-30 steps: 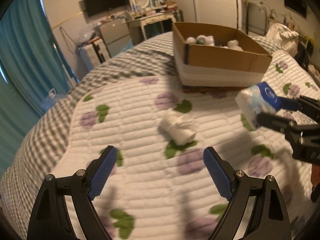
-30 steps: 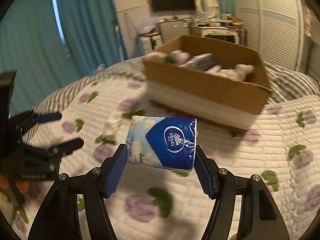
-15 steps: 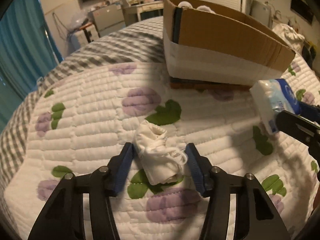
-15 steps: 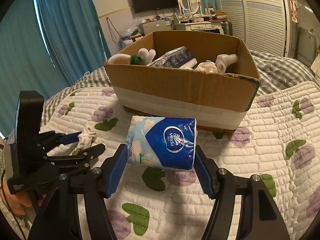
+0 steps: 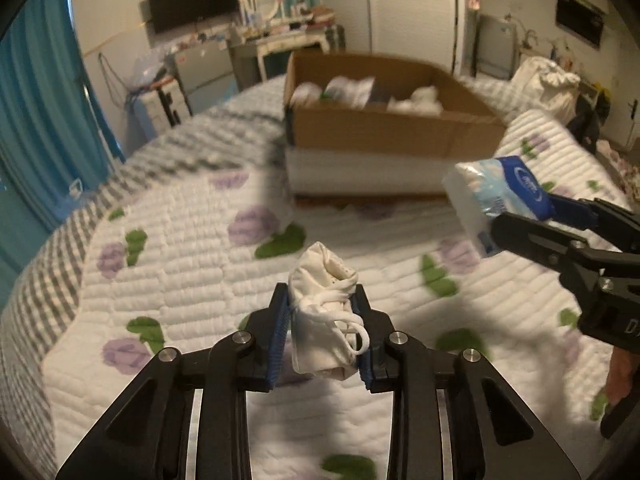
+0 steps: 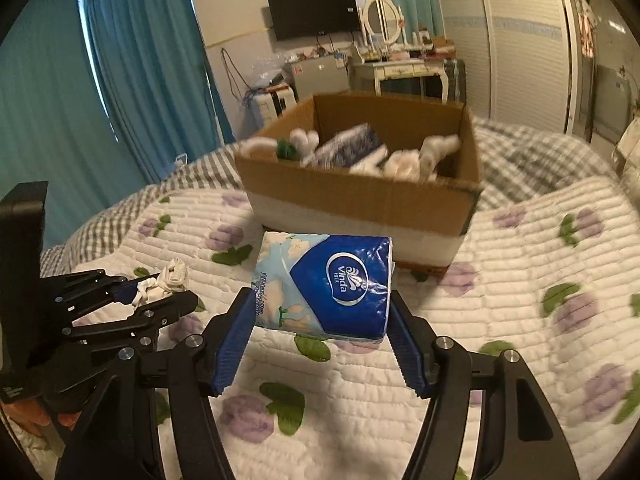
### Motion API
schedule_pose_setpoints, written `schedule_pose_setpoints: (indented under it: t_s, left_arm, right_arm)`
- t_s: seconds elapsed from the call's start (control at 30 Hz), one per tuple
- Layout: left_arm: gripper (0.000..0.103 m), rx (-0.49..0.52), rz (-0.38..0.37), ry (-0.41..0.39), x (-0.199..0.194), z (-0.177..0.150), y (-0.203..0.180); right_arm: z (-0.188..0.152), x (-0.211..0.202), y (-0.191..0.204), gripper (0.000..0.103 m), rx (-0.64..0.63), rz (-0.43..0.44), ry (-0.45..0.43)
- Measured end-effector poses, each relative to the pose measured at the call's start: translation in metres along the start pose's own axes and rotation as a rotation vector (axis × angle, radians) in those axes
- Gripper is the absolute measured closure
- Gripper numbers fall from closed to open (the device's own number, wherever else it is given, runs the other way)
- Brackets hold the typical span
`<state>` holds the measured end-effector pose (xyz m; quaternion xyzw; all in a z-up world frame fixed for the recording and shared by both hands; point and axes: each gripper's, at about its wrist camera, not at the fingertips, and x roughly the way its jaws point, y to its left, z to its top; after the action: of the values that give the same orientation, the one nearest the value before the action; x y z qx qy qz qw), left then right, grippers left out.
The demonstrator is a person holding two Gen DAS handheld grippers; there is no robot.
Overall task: Organize soft objects
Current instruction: 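Place the sock and Vinda pack into the box and release both tools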
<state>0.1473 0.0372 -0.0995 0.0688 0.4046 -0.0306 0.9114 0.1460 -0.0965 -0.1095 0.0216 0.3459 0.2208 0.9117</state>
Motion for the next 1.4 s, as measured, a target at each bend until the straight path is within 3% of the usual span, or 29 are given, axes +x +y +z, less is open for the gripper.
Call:
schedule_pose_setpoints:
  t_s: [0.43, 0.73, 1.03, 1.4]
  left_arm:
    - [0.074, 0.041, 0.000, -0.190, -0.100, 0.047, -0.050]
    - [0.074, 0.027, -0.012, -0.272, -0.114, 0.094, -0.063]
    - [0.074, 0.011, -0.012, -0.261, -0.064, 0.137, -0.061]
    - [0.074, 0.003, -0.028, -0.187, 0.032, 0.158, -0.057]
  right_arm:
    - [0.046, -0.117, -0.010, 0.039, -0.120, -0.059, -0.157]
    - [0.107, -0.153, -0.026, 0.039, -0.174, -0.065, -0.246]
    - [0.158, -0.115, -0.050, 0.039, -0.171, -0.055, -0.255]
    - [0.173, -0.006, -0.085, 0.039, -0.157, -0.064, -0.163]
